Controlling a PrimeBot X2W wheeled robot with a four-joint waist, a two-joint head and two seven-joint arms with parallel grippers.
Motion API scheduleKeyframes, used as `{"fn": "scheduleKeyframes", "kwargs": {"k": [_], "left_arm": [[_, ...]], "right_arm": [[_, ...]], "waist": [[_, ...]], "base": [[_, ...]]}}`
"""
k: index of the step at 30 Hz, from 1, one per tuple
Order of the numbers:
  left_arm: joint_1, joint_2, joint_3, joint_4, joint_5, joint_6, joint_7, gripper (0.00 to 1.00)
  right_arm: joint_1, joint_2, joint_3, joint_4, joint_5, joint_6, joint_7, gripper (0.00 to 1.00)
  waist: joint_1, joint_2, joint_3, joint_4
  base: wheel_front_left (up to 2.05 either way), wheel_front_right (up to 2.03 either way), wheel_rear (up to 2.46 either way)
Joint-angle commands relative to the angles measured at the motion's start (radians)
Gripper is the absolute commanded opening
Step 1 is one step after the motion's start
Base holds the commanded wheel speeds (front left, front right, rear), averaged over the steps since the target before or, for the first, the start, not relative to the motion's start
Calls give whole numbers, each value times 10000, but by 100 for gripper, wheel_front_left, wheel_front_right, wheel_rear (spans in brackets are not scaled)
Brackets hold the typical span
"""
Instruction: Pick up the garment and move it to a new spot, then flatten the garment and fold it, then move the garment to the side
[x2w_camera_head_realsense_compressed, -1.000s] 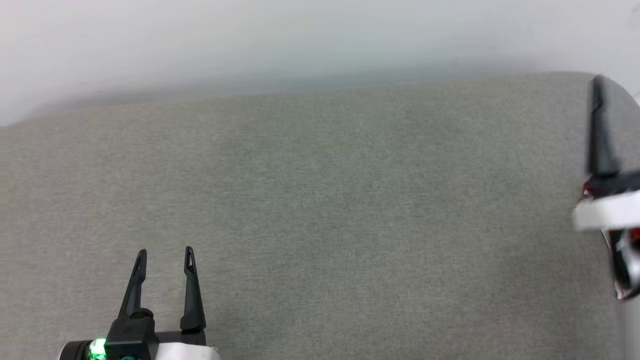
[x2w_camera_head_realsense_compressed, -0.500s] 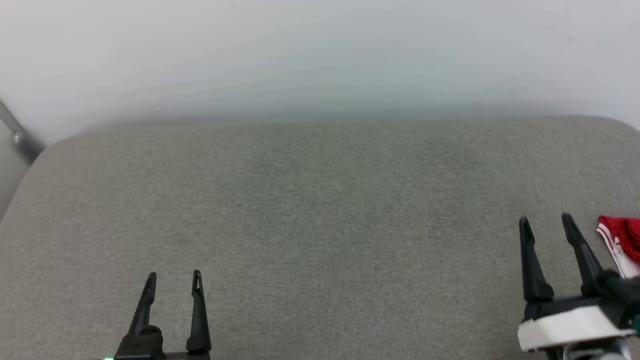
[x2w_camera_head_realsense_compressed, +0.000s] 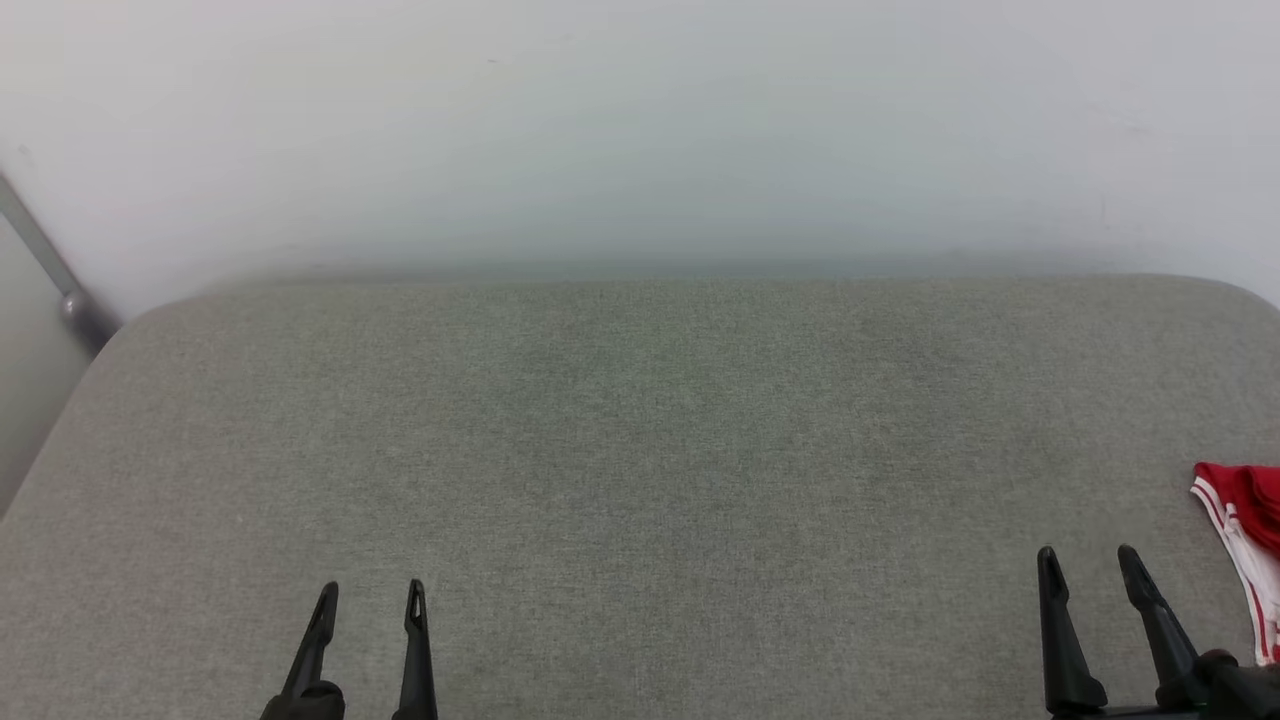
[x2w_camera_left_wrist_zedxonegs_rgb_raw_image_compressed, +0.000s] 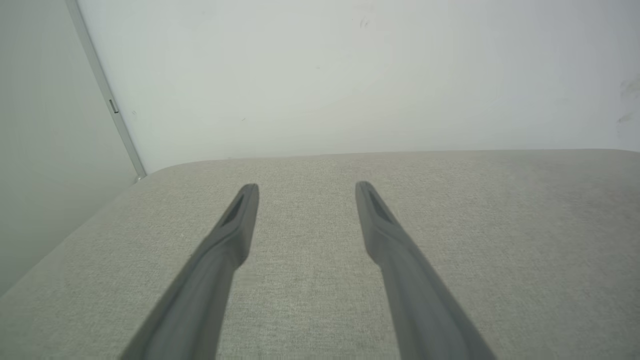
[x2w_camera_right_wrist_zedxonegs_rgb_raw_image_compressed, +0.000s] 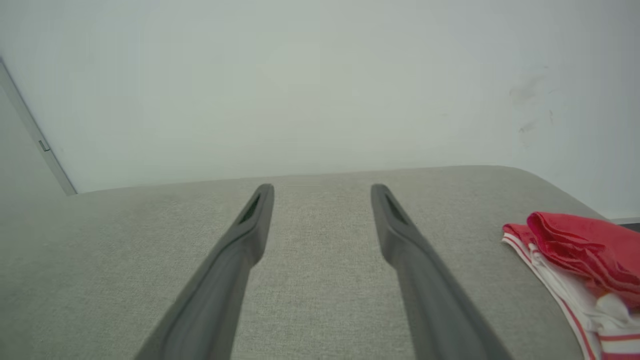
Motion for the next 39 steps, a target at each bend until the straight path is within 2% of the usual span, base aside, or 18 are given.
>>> {"fn": "scheduleKeyframes", "kwargs": {"k": [1, 9, 10, 13, 39], "left_arm": [[162, -8, 11, 34, -40, -39, -22, 100], [157, -23, 60, 250, -214, -221, -22, 100], [103, -17, 40, 240, -193, -177, 0, 0], [144, -19, 17, 505, -211, -175, 7, 0], [-946, 158, 298, 1195, -5430, -734, 1032, 0]], "right_arm": [[161, 51, 26, -79, 101, -8, -16, 100], [300, 53, 79, -77, 227, -8, -16, 100], [243, 6, 83, -64, 181, 0, 0, 0], [269, 6, 110, 174, 203, 2, 13, 0], [-779, -189, 175, 866, 5095, 0, 1017, 0]], "waist": [[1, -1, -37, 13], [1, -1, -147, 41], [1, -1, -149, 41], [1, -1, -150, 42], [1, -1, -10, 0]], "base": [[0, 0, 0], [0, 0, 0], [0, 0, 0], [0, 0, 0], [0, 0, 0]]}}
